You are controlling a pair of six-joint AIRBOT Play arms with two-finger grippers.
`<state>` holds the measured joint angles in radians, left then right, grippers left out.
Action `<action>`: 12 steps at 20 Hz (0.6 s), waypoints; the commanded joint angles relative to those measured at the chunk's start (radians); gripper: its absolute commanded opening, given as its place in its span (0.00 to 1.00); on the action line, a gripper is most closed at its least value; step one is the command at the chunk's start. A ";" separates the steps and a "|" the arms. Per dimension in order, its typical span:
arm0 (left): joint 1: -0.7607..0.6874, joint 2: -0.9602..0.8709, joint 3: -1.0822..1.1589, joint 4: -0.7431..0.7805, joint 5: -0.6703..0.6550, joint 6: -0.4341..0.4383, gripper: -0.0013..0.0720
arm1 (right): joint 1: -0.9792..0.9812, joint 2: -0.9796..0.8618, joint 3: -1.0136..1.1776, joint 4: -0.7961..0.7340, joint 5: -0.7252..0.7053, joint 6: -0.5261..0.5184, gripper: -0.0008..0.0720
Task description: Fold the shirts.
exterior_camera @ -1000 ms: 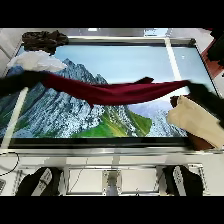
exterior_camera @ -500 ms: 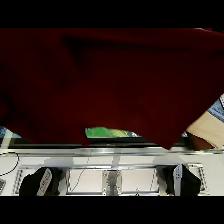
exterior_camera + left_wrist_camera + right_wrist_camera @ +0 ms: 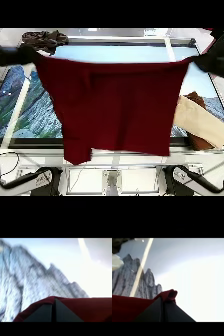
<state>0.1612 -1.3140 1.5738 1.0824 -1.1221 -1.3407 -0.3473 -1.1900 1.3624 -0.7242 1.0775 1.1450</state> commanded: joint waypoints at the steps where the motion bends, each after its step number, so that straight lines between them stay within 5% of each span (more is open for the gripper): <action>1: -0.040 -0.271 -0.004 0.173 0.040 -0.085 0.03 | 0.114 -0.238 0.002 -0.169 -0.143 0.090 0.05; 7: -0.043 -0.407 0.000 0.127 0.133 -0.085 0.03 | 0.130 -0.351 0.003 -0.130 -0.255 0.084 0.05; 12: -0.062 -0.360 -0.001 0.100 -0.105 -0.009 0.03 | 0.158 -0.338 0.002 -0.255 -0.048 0.063 0.05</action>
<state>0.1116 -1.6817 1.5719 1.1954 -1.0935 -1.4010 -0.2092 -1.5219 1.3643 -0.8974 0.9222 1.2198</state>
